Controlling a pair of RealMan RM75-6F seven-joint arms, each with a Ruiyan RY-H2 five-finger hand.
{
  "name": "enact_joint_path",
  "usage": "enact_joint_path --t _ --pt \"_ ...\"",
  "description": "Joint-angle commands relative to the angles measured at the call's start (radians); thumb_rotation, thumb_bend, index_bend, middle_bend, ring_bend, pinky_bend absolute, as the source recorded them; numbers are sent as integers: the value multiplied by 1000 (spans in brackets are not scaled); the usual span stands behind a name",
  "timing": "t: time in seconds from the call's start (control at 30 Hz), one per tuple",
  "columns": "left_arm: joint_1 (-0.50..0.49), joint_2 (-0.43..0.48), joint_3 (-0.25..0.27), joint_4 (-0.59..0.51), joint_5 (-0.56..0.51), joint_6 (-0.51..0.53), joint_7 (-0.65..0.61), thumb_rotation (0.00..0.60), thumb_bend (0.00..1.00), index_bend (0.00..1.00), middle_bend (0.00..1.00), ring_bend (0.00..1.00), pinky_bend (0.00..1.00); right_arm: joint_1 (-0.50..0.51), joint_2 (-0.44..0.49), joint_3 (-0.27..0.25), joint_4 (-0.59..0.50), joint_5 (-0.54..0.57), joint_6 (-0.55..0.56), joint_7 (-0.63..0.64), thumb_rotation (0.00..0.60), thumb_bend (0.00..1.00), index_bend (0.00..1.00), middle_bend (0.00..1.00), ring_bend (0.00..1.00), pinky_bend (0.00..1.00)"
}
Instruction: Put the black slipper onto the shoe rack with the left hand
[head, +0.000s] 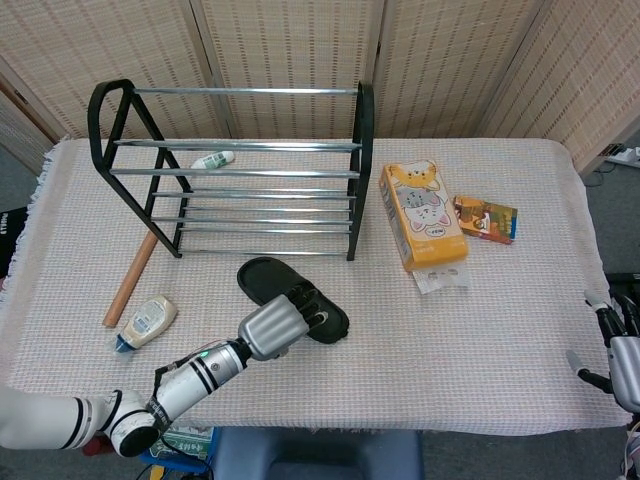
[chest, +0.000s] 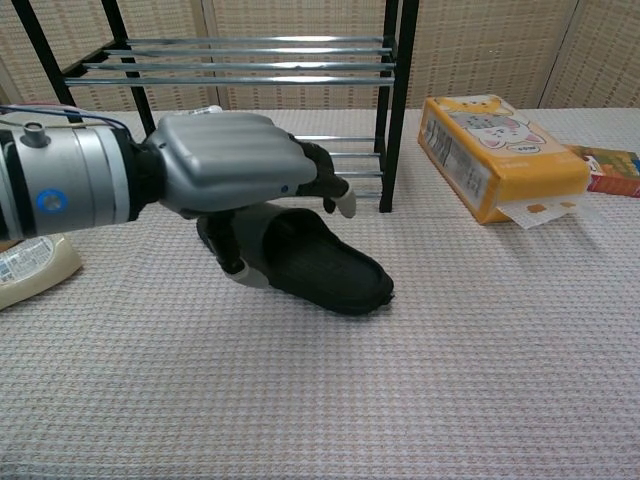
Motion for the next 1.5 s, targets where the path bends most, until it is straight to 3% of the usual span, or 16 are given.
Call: enact_joint_path --t 0.03,0.27,0.5,0.77,1.13,1.27,1.4,1.5 --pt "-40 -38 -53 15 -95 -59 -15 532 203 206 252 135 256 -1 0 -1 -1 0 0 -1 600 261 67 194 92 107" --pt "-118 -126 -99 85 -253 -104 27 599 201 209 242 118 256 -10 6 -4 -5 4 6 -5 600 261 67 194 92 106" --pt "-204 -205 -115 169 -409 -121 95 600 195 192 220 98 256 -18 9 -6 -12 6 13 -8 600 261 67 194 92 106" --pt "-299 -246 -95 217 -556 -120 182 600 186 194 220 67 255 -28 11 -4 -7 13 22 -1 600 261 67 194 92 106" --pt "-395 -303 -47 278 -719 -105 274 554 173 191 208 52 252 -40 9 -4 7 19 30 18 600 262 67 194 92 107" --pt "-427 -304 -27 273 -771 -98 310 479 172 189 208 51 252 -43 6 -2 14 21 32 24 600 261 67 194 92 106" --pt "-446 -296 -11 254 -796 -86 326 482 171 211 208 52 252 -47 4 -2 21 24 33 30 600 261 67 194 92 106" --pt "-450 -281 2 230 -798 -80 326 427 171 221 210 51 252 -49 2 -2 23 25 33 34 600 262 67 194 92 106"
